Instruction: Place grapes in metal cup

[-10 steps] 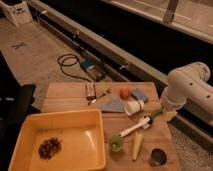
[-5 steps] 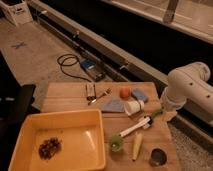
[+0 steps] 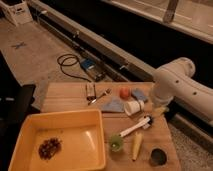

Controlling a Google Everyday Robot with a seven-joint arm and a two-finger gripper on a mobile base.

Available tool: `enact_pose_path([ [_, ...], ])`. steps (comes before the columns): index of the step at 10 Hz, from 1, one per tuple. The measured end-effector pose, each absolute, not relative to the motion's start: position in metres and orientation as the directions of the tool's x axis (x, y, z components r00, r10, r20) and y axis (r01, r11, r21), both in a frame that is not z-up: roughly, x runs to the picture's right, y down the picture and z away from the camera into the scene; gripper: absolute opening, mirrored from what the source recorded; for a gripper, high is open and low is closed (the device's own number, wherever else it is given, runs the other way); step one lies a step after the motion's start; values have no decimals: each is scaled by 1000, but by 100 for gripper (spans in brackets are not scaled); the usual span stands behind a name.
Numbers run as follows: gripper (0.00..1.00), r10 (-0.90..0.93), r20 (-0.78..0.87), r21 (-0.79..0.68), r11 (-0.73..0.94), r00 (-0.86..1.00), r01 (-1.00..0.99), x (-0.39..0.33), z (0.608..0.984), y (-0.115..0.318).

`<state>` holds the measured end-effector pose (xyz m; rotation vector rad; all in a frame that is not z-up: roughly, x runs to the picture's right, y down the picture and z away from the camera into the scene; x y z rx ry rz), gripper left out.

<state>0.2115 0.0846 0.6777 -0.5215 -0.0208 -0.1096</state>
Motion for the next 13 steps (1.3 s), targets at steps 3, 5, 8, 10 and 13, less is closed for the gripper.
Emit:
enact_pose_path([
  [3,65,-195,134,-482,844,972,235,136,679,84],
  [5,65,-267,212,-463,820,940,337,82,675,90],
  [8,65,-275,223,-462,815,935,350,76,673,92],
  [10,65,-274,223,-462,815,935,349,77,673,92],
  [13,65,-283,222,-458,814,933,356,76,674,91],
])
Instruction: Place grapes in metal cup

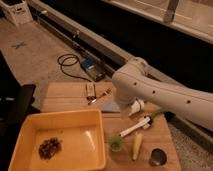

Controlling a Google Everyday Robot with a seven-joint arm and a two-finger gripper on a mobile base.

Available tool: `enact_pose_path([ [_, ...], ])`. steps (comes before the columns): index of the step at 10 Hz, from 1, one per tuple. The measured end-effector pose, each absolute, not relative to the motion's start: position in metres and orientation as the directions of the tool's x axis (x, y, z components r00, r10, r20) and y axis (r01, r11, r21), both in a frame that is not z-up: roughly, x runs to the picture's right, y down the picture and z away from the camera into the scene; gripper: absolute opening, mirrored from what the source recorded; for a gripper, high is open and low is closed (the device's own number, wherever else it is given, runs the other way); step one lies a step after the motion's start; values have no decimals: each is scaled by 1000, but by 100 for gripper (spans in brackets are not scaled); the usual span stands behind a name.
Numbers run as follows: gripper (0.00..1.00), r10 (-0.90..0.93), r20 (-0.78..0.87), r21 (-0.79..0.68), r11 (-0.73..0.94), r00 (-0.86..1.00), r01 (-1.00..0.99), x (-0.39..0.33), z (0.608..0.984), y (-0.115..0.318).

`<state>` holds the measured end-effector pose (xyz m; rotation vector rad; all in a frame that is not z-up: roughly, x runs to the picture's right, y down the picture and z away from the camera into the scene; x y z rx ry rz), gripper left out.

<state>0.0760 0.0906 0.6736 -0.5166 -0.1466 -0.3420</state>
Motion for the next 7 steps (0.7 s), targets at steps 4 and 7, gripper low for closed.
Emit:
enact_pose_path([
  [4,65,-351,289,-415,792,891,447,25,679,82],
  [7,65,-415,373,-377,750,830,544,-49,681,86],
])
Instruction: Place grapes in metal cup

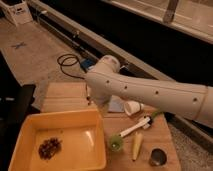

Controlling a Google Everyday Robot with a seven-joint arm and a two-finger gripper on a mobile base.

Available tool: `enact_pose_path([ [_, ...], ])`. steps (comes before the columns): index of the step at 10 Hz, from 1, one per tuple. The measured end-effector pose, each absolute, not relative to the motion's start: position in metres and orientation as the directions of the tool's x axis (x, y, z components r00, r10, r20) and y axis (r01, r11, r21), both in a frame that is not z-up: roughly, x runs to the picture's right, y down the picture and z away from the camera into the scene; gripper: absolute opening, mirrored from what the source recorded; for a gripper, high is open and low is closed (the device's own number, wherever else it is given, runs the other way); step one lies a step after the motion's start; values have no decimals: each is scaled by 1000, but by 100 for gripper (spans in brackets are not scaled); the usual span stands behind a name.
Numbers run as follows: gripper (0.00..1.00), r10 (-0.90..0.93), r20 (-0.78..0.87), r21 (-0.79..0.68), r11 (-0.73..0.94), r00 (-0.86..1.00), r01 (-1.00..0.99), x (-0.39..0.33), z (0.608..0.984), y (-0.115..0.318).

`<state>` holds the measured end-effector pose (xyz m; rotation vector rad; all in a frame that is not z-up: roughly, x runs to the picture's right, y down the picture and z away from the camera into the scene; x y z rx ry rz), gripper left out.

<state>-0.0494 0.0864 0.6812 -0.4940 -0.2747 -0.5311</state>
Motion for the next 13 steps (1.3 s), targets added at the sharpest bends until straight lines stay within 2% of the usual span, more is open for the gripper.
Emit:
enact_pose_path([
  [3,65,-468,442,-311,720,765,620,-126,677,102],
  [10,65,-479,462,-307,703,746,642,-135,680,107],
  [13,65,-464,555,-290,670,691,683,-171,698,138],
])
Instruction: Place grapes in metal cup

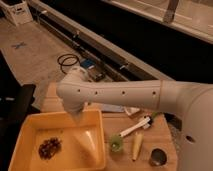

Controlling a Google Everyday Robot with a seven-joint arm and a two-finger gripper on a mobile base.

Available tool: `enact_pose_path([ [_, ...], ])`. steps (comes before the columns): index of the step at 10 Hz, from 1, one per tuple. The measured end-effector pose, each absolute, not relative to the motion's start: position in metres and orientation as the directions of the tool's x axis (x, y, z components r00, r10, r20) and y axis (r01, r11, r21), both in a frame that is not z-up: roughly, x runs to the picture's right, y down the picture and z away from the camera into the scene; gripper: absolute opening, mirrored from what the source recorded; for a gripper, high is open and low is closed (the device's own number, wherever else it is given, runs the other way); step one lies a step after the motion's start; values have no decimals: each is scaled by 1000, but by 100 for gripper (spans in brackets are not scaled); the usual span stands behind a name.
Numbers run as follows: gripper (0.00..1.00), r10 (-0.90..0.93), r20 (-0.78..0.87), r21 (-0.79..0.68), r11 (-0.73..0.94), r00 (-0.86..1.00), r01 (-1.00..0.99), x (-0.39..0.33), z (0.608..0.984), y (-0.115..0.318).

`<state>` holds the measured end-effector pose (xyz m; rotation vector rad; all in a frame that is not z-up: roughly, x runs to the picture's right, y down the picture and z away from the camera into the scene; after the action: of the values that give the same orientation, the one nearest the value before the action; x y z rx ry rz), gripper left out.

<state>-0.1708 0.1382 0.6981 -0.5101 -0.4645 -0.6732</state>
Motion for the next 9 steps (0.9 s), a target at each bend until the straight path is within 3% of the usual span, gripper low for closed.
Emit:
enact_pose_path([
  [6,65,-370,753,-272,579,544,769,-247,708,216],
  [9,65,-369,751,-273,581,547,766,-246,708,215],
])
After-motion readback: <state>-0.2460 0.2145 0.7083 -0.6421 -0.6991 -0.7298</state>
